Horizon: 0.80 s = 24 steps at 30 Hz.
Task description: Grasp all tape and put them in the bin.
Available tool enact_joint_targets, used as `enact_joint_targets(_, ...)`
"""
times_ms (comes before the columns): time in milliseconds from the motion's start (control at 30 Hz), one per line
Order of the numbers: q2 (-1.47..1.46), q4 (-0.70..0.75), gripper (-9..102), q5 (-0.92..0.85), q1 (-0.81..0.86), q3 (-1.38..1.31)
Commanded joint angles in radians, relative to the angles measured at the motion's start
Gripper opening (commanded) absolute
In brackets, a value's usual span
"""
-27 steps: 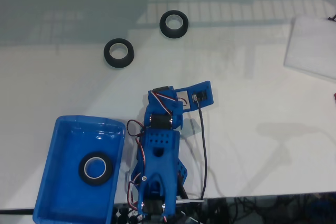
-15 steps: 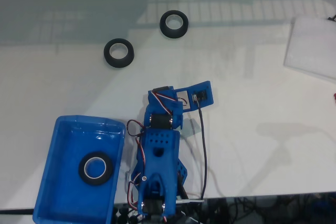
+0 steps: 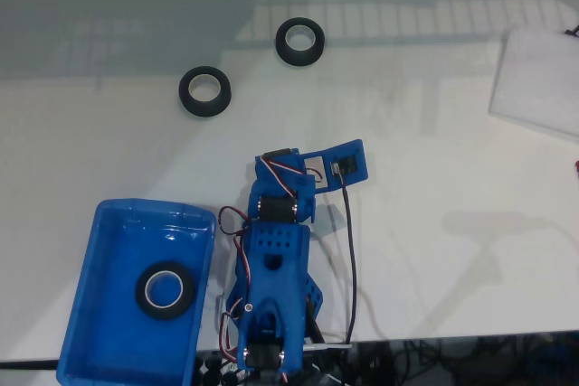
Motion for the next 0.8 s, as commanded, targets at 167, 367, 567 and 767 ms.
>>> enact_joint_targets(167,0.015,0.002,0,0.005,0.005,-0.009)
enact_joint_targets(367,0.015,0.002,0,0.002,0.005,-0.009)
enact_joint_targets(567,0.015,0.002,0,-0.011,0.003,-0.009)
enact_joint_targets(767,-0.044,-0.029,26,-0.014,-0.003,-0.023)
